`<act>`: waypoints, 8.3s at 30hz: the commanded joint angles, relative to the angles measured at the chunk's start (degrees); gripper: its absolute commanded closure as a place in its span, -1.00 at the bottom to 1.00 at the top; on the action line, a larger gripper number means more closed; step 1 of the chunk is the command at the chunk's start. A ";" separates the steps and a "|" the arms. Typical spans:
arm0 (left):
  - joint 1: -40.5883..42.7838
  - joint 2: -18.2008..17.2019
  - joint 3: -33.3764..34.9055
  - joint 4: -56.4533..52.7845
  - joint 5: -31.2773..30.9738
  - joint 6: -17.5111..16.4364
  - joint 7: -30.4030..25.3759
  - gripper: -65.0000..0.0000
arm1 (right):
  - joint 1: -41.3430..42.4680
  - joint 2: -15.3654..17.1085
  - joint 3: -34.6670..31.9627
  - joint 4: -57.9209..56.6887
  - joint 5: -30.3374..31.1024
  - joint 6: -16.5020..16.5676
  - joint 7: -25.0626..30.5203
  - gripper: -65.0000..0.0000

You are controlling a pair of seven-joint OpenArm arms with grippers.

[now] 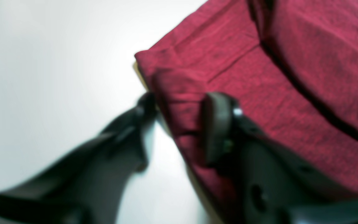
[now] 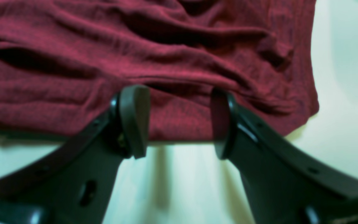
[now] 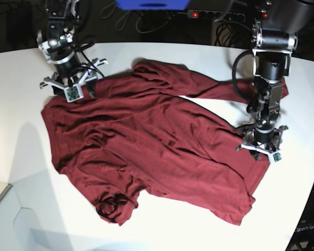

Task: Layout the t-shirt on the table in an organized manner, then fold the t-shirt properly

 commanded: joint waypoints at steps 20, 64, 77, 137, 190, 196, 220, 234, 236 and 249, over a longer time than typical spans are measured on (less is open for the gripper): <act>12.00 -0.42 -8.05 23.74 -0.20 0.19 2.90 1.00 | 1.61 1.01 -0.29 -1.59 0.61 -0.30 1.50 0.12; 33.81 3.98 -28.45 40.44 -0.29 -0.25 8.79 1.00 | 12.96 8.13 7.09 -20.32 0.52 -0.30 1.93 -0.17; 40.58 6.53 -29.07 41.06 -0.29 -0.25 8.79 1.00 | 16.30 8.49 8.23 -20.05 0.34 -0.30 1.67 -0.17; 33.28 8.37 -25.64 45.54 -7.76 0.01 17.67 0.26 | 15.94 9.28 7.80 -19.97 0.52 -0.30 1.93 -0.17; 36.36 8.55 -20.98 48.79 5.87 0.19 17.49 1.00 | 15.86 9.28 7.80 -19.70 0.43 -0.30 1.93 -0.17; 38.73 8.81 -25.55 51.17 5.60 -0.08 17.49 1.00 | 15.86 9.28 7.88 -19.61 0.43 -0.30 1.93 -0.17; 45.85 9.60 -29.77 55.21 5.34 -0.34 17.49 0.98 | 15.77 9.19 7.88 -19.61 0.61 -0.30 1.93 -0.17; 37.94 11.98 -29.50 53.81 5.78 0.10 17.67 0.09 | 15.15 9.19 7.88 -19.53 0.61 -0.30 1.93 -0.17; 35.65 11.98 -29.42 51.87 5.69 0.10 17.67 0.09 | 15.15 9.19 7.80 -19.53 0.61 -0.30 1.93 -0.17; 31.61 11.45 -25.55 43.43 5.87 -0.16 17.58 0.10 | 15.15 9.19 7.80 -19.53 0.52 -0.30 1.93 -0.17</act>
